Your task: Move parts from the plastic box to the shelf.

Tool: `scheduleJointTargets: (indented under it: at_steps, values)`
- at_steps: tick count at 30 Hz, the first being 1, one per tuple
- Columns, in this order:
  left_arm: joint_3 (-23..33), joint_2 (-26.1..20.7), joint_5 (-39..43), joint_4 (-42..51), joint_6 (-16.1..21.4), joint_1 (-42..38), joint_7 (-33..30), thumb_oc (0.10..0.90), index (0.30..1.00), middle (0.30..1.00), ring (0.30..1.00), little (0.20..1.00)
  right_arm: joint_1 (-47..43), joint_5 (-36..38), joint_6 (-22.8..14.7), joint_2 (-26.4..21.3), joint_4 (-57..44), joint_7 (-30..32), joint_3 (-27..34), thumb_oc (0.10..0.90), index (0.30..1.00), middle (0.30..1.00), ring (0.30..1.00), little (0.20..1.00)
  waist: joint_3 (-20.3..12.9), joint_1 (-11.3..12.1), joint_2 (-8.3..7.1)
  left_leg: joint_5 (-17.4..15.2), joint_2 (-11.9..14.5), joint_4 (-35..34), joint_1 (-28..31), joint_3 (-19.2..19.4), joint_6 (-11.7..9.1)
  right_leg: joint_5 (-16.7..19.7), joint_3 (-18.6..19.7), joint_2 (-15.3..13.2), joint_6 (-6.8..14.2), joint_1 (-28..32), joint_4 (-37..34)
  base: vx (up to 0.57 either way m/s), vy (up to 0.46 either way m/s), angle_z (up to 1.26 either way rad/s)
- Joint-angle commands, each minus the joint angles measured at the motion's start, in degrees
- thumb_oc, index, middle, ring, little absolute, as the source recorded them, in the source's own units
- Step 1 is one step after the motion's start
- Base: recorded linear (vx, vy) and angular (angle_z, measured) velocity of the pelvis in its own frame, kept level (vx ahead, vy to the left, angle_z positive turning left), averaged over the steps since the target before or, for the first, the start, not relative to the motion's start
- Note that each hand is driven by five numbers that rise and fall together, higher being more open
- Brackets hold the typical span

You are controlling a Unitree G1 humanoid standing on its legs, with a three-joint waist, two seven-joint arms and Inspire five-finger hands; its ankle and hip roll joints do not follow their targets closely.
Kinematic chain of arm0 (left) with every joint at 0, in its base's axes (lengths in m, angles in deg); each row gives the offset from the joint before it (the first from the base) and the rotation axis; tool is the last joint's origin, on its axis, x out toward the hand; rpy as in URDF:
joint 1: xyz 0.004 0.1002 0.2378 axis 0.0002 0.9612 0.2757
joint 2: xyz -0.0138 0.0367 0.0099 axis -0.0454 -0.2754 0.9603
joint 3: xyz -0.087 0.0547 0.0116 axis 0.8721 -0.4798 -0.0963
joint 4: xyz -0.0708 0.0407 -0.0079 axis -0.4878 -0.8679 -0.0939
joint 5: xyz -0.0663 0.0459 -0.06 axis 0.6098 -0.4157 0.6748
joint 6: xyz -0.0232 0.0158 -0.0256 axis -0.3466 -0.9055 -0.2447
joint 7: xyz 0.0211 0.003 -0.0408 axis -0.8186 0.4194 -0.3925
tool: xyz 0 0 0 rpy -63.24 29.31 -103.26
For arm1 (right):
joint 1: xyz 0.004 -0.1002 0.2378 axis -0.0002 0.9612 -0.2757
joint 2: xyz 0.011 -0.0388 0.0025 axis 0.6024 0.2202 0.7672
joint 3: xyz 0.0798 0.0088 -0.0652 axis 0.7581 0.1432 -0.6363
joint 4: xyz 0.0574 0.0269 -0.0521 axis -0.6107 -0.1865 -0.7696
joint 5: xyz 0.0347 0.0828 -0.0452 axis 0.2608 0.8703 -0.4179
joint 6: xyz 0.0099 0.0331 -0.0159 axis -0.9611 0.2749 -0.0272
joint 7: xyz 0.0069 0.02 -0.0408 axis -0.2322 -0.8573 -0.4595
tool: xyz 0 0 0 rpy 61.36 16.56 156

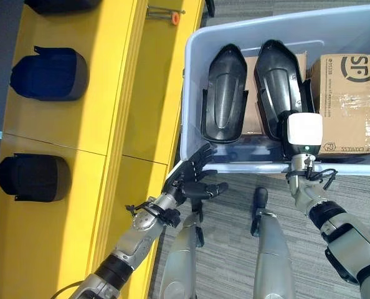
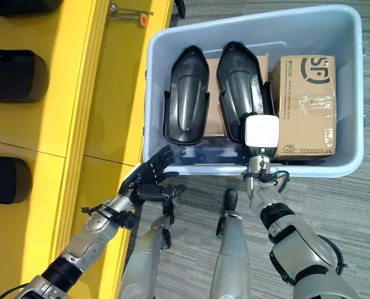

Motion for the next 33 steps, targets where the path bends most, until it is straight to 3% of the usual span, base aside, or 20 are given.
scheduleJointTargets:
  at_steps: [1,4,6,9,11,16,20,24,26,28,33]
  values:
    - [0.5,-3.6,0.7,3.9,-0.6,5.7,-3.0,0.9,1.0,1.0,1.0,1.0,1.1,8.8,-6.8,-0.6,-6.4,0.8,3.5,0.4,0.3,0.3,0.3,0.3,4.2,1.1,-2.76,-3.5,-2.5,0.4,4.3,2.5,3.0,-3.8,-0.8,2.5,0.1,9.8,-6.1,0.04,0.192,-0.09]
    - [3.7,-2.1,0.0,4.6,-0.1,7.3,-4.8,0.9,1.0,1.0,1.0,1.0,5.4,8.3,-10.9,-1.1,-21.3,4.0,9.7,0.4,0.3,0.3,0.3,0.3,4.2,-0.8,-3.99,-2.6,-1.3,-1.8,9.1,3.7,3.0,-1.9,0.0,3.0,0.2,14.2,-9.3,-0.03,0.151,-0.12]
    - [5.3,-1.2,-0.5,4.4,1.0,8.7,-5.9,0.9,1.0,1.0,1.0,1.0,9.0,6.1,-12.7,-0.7,-33.8,4.4,14.4,0.4,0.3,0.3,0.3,0.3,4.2,-2.5,-5.13,-2.9,-0.8,-3.9,15.4,4.0,2.3,-1.5,0.5,3.0,0.6,20.6,-12.4,0.06,0.161,-0.22]
    - [6.4,0.2,-0.9,3.8,1.8,9.8,-6.5,0.9,1.0,1.0,1.0,1.0,11.1,3.7,-14.4,-0.6,-43.0,5.6,18.0,0.4,0.3,0.3,0.3,0.3,4.2,-3.6,-6.02,-2.9,-0.1,-5.5,21.3,4.5,1.6,-1.3,0.8,2.7,0.9,27.3,-14.9,0.08,0.144,-0.14]
    - [6.7,1.4,-0.8,3.8,2.8,11.9,-5.4,0.9,1.0,1.0,1.0,1.0,13.8,2.0,-15.1,-1.1,-50.0,4.0,21.5,0.4,0.3,0.3,0.3,0.3,-0.1,-3.8,-6.87,-2.6,0.7,-6.9,25.0,4.7,0.8,-0.8,0.7,2.4,1.1,31.9,-17.4,0.19,0.145,0.0]
    - [4.9,2.6,-2.6,4.6,0.1,14.9,-5.1,0.9,1.0,1.0,1.0,1.0,14.0,3.1,-13.0,-1.9,-55.7,4.5,25.3,0.4,0.3,0.3,0.3,0.3,-8.5,-3.0,-8.48,-2.5,1.6,-8.7,29.6,4.6,-0.2,-0.3,0.1,2.0,1.3,38.8,-20.8,0.23,0.081,0.05]
    - [4.2,2.3,-3.3,3.6,-0.3,16.0,-4.6,0.9,1.0,1.0,1.0,1.0,14.4,6.2,-12.6,-1.5,-58.1,2.0,27.6,0.4,0.3,0.3,0.3,0.3,-12.7,-2.7,-9.77,-2.9,2.0,-10.5,32.5,5.0,-0.6,0.1,-0.4,1.9,1.8,42.8,-23.8,0.14,0.046,0.05]
    - [4.7,2.3,-3.3,3.6,-0.8,16.7,-2.9,0.9,1.0,1.0,1.0,1.0,18.0,6.8,-15.9,-1.4,-61.8,-1.0,27.8,0.4,0.3,0.3,0.3,0.3,-14.5,-2.7,-10.25,-3.1,2.0,-11.0,33.6,5.1,-0.6,0.5,-0.6,1.9,2.1,44.6,-25.3,0.03,0.095,0.02]
    - [5.0,2.1,-4.6,3.6,-2.2,16.7,1.2,0.9,1.0,1.0,1.0,1.0,20.6,6.2,-16.5,-2.0,-65.0,-3.9,27.3,0.4,0.3,0.3,0.3,0.3,-15.3,-2.9,-10.65,-3.4,2.0,-11.4,33.9,5.4,-0.5,1.5,-0.5,1.8,2.7,45.2,-26.9,-0.03,0.113,0.0]
    - [2.3,0.7,-11.7,5.1,-3.7,16.5,9.6,0.9,1.0,1.0,1.0,1.0,22.9,5.9,-18.0,-3.5,-66.4,-6.9,26.4,0.4,0.3,0.3,0.3,0.3,-16.1,-3.2,-11.06,-3.9,2.0,-11.4,34.0,5.7,-0.4,3.1,-0.2,1.4,3.8,45.4,-29.1,-0.05,0.143,-0.04]
    - [-2.3,-1.7,-13.1,6.2,-5.2,13.6,10.8,0.9,1.0,1.0,1.0,1.0,24.8,7.5,-20.6,-5.9,-68.9,-10.8,23.3,0.4,0.3,0.3,0.3,0.3,-17.2,-4.1,-11.73,-5.6,1.5,-11.4,34.7,8.5,0.2,5.9,-1.3,0.5,5.9,45.4,-32.4,-0.03,0.173,-0.17]
